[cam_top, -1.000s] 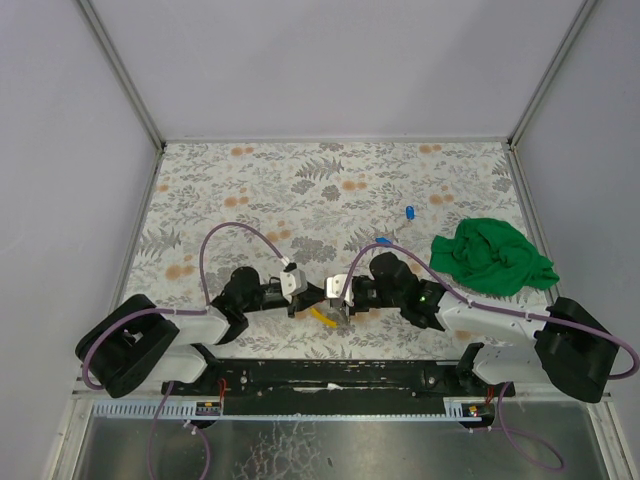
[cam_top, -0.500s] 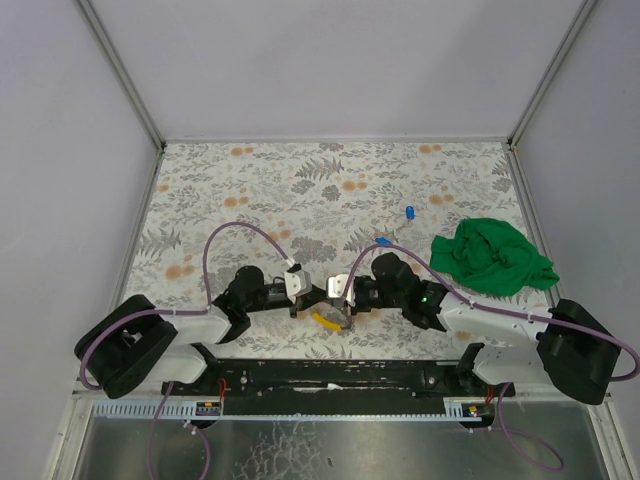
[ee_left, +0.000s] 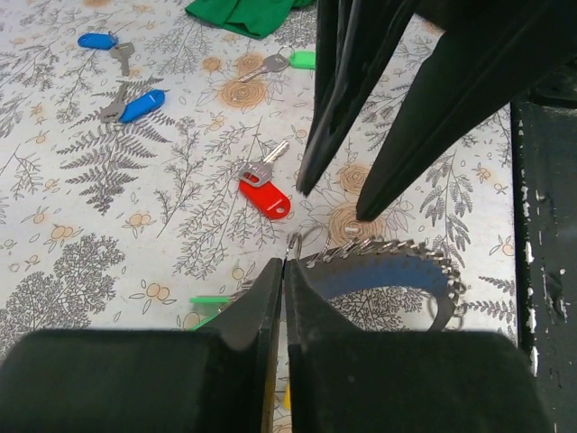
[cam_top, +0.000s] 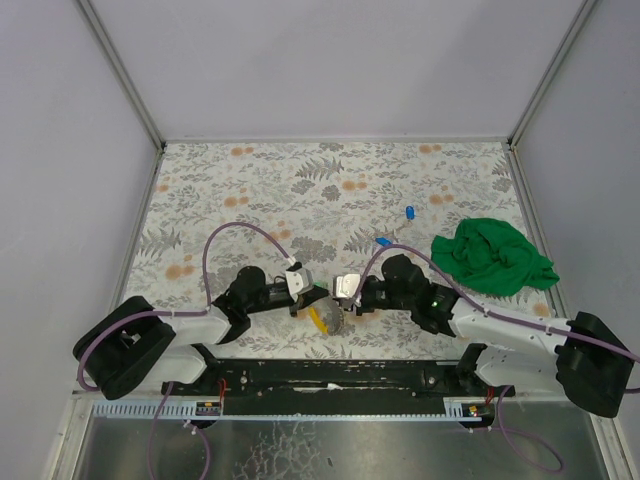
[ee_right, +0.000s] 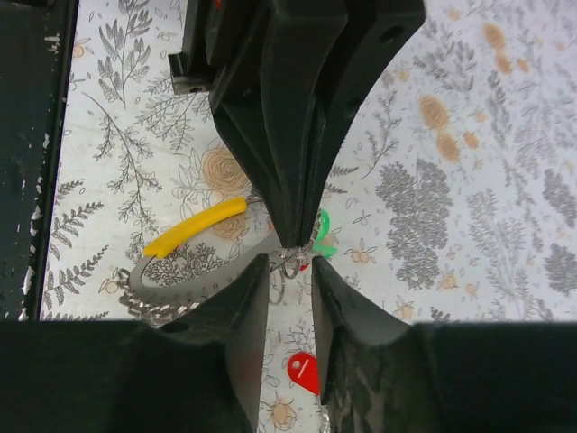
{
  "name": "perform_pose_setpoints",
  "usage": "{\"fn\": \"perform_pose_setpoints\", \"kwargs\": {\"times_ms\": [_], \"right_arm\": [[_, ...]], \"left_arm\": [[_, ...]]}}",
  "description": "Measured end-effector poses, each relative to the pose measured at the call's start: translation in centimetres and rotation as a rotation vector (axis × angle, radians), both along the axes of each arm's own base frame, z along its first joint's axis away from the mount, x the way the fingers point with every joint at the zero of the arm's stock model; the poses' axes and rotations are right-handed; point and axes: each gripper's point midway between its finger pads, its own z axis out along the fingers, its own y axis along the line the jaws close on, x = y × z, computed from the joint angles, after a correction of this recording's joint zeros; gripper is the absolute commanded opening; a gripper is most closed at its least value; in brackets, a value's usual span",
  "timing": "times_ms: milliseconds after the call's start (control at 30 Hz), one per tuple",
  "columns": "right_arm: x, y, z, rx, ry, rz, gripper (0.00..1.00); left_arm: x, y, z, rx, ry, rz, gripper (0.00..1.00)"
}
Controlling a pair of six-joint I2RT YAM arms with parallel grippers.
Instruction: Put the keys on the keyring
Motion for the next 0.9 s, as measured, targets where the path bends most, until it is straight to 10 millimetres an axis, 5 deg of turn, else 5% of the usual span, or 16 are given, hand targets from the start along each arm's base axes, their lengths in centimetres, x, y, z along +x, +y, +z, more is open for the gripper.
{"fn": "perform_pose_setpoints", "kwargs": {"times_ms": [267, 567, 900], "right_arm": [[0.6, -0.9, 1.7, 0.032, -0.041, -0.059, 0.38], [1.4, -0.9, -1.8, -0.071, 0.068, -0.075, 0.38], [1.4, 0.3, -2.7, -0.088, 0.112, -0.044, 0.31]], "left_arm": [[0.2, 0.2, -0.4, 0.015, 0.0, 0.016, 0.0], [0.1, 0.1, -0.4, 0.016, -0.001, 0.012, 0.0], [-0.2, 0.2, -0.8, 0.031, 0.017, 0.001, 0.0]]}}
